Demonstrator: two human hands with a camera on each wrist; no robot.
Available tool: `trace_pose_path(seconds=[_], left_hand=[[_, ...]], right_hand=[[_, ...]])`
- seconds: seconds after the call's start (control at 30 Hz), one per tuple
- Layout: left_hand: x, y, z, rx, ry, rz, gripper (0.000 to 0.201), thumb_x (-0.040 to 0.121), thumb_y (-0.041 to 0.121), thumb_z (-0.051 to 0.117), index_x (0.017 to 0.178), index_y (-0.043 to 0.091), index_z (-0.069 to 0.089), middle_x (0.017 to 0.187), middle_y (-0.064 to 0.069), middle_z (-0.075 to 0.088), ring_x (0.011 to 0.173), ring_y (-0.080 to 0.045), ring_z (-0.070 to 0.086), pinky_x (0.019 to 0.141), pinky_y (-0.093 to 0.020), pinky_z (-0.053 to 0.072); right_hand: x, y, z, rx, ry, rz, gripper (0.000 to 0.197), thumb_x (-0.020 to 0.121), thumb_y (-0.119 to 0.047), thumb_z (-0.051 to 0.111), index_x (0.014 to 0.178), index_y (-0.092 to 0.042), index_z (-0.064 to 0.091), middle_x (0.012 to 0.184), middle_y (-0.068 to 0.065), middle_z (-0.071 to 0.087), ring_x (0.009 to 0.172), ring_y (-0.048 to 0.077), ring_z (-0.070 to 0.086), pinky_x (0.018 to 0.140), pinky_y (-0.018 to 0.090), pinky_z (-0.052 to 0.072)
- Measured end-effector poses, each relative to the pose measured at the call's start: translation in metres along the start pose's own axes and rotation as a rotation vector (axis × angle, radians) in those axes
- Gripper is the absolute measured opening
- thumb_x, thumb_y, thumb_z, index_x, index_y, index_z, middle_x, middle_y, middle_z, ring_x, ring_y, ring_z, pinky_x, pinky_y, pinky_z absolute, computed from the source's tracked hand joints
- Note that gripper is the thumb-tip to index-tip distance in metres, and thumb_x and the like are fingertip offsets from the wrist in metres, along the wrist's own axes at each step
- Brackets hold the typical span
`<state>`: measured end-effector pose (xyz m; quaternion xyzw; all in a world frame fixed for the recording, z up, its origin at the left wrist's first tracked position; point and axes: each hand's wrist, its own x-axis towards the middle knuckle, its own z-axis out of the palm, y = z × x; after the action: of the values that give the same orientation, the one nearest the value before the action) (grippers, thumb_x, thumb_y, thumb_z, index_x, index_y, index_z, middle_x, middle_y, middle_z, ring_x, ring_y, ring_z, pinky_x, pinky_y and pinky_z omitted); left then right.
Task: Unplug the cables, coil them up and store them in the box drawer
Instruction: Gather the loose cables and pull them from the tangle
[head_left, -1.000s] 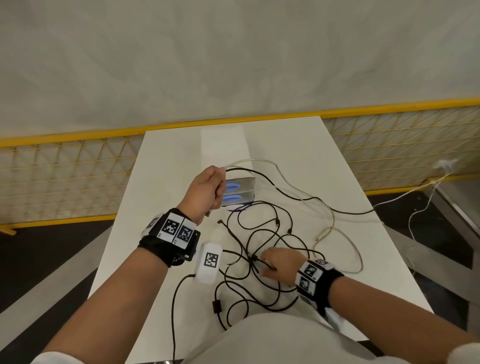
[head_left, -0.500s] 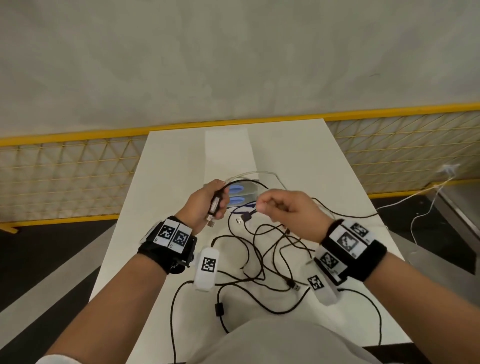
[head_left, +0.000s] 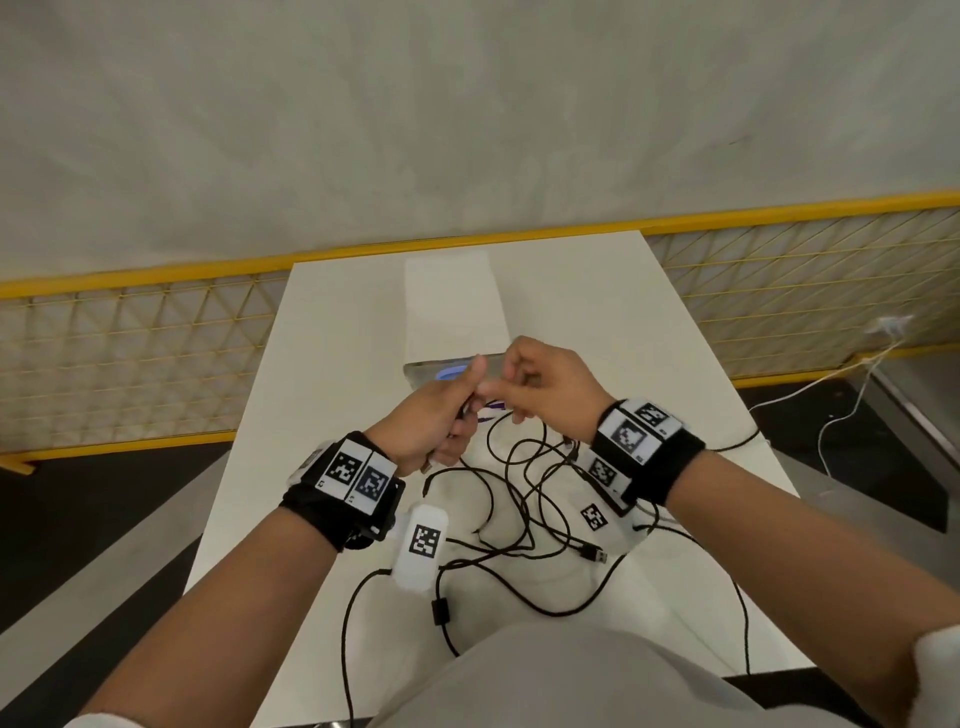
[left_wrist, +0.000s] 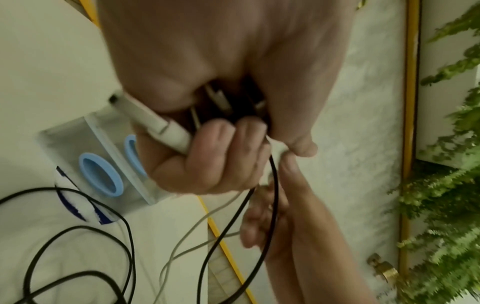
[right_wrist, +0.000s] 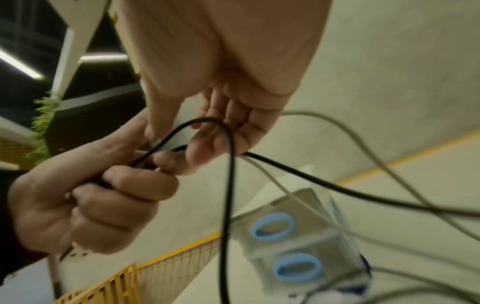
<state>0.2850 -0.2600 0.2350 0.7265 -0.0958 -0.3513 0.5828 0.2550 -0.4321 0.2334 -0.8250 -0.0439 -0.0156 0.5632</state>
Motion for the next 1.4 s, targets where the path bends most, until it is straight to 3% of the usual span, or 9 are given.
trace_pose_path(seconds=[0.13, 0.3, 0.4, 0.57, 0.67, 0.87, 1.13, 1.27, 1.4], left_hand=[[0.001, -0.007, -0.015, -0.033, 0.098, 0.05, 0.038, 0.093, 0.045, 0.051, 0.069, 0.018, 0.038, 0.054, 0.002, 0.022, 0.042, -0.012, 0.017, 0.04, -0.019, 0.015], [0.006, -0.003, -0.016, -0.13, 0.199, 0.148, 0.039, 0.096, 0.038, 0.05, 0.066, 0.02, 0.032, 0.055, 0.002, 0.023, 0.044, -0.012, 0.017, 0.045, -0.025, 0.013], [0.006, 0.002, -0.014, -0.155, 0.234, 0.2, 0.04, 0.095, 0.04, 0.05, 0.066, 0.02, 0.03, 0.053, 0.003, 0.025, 0.043, -0.013, 0.019, 0.043, -0.023, 0.016], [0.006, 0.007, -0.017, -0.169, 0.247, 0.22, 0.04, 0.095, 0.04, 0.05, 0.066, 0.02, 0.03, 0.051, 0.005, 0.026, 0.042, -0.012, 0.019, 0.042, -0.022, 0.017], [0.005, 0.004, -0.019, -0.131, 0.231, 0.206, 0.041, 0.094, 0.041, 0.05, 0.065, 0.02, 0.031, 0.054, 0.001, 0.025, 0.044, -0.014, 0.019, 0.044, -0.025, 0.017], [0.0, -0.008, -0.022, -0.114, 0.257, 0.156, 0.04, 0.094, 0.041, 0.051, 0.068, 0.018, 0.031, 0.055, 0.002, 0.025, 0.041, -0.013, 0.02, 0.045, -0.026, 0.015], [0.009, -0.025, -0.021, -0.062, 0.308, 0.116, 0.028, 0.088, 0.048, 0.054, 0.096, 0.021, 0.05, 0.053, 0.005, 0.029, 0.038, -0.012, 0.027, 0.052, -0.035, 0.011], [0.01, -0.026, -0.015, -0.085, 0.319, 0.1, 0.022, 0.092, 0.041, 0.052, 0.096, 0.019, 0.05, 0.052, 0.006, 0.03, 0.039, -0.012, 0.027, 0.047, -0.027, 0.017], [0.011, -0.02, -0.005, -0.163, 0.258, 0.068, 0.026, 0.097, 0.035, 0.044, 0.077, 0.018, 0.042, 0.052, 0.004, 0.03, 0.038, -0.011, 0.025, 0.045, -0.024, 0.015]], right_hand=[[-0.029, 0.045, -0.017, 0.007, 0.146, 0.159, 0.037, 0.094, -0.031, 0.055, 0.064, -0.009, 0.055, 0.06, 0.007, 0.056, 0.054, 0.012, 0.056, 0.064, 0.031, 0.053], [-0.073, 0.109, -0.008, -0.624, -0.428, 0.488, 0.011, 0.091, -0.03, 0.053, 0.085, -0.021, 0.054, 0.082, -0.001, 0.059, 0.073, 0.016, 0.062, 0.065, 0.028, 0.05], [-0.087, 0.13, 0.008, -0.798, -0.528, 0.531, 0.029, 0.082, -0.046, 0.064, 0.088, -0.024, 0.048, 0.09, -0.002, 0.054, 0.086, 0.019, 0.054, 0.07, 0.024, 0.04], [-0.092, 0.128, 0.019, -0.922, -0.582, 0.456, 0.018, 0.09, -0.034, 0.056, 0.094, -0.019, 0.064, 0.109, 0.005, 0.062, 0.107, 0.023, 0.058, 0.081, 0.025, 0.042], [-0.088, 0.134, 0.007, -0.705, -0.43, 0.556, 0.015, 0.088, -0.026, 0.057, 0.078, -0.017, 0.064, 0.084, 0.0, 0.061, 0.091, 0.021, 0.062, 0.069, 0.022, 0.043], [-0.075, 0.101, -0.037, 0.428, 0.211, 0.723, 0.018, 0.092, -0.009, 0.047, 0.079, -0.002, 0.057, 0.053, 0.009, 0.056, 0.059, 0.024, 0.059, 0.053, 0.03, 0.048], [-0.056, 0.011, -0.107, 1.239, 0.103, 0.037, 0.014, 0.073, -0.028, 0.072, 0.084, -0.021, 0.067, 0.071, -0.008, 0.054, 0.059, 0.008, 0.04, 0.051, 0.018, 0.038], [-0.044, -0.031, -0.113, 1.22, 0.064, -0.098, 0.017, 0.068, -0.024, 0.078, 0.082, -0.022, 0.07, 0.075, -0.009, 0.061, 0.058, 0.006, 0.049, 0.051, 0.016, 0.043], [-0.031, -0.035, -0.066, 0.748, 0.005, 0.163, 0.015, 0.066, -0.012, 0.071, 0.079, -0.007, 0.067, 0.067, 0.006, 0.07, 0.055, 0.013, 0.067, 0.05, 0.02, 0.054]])
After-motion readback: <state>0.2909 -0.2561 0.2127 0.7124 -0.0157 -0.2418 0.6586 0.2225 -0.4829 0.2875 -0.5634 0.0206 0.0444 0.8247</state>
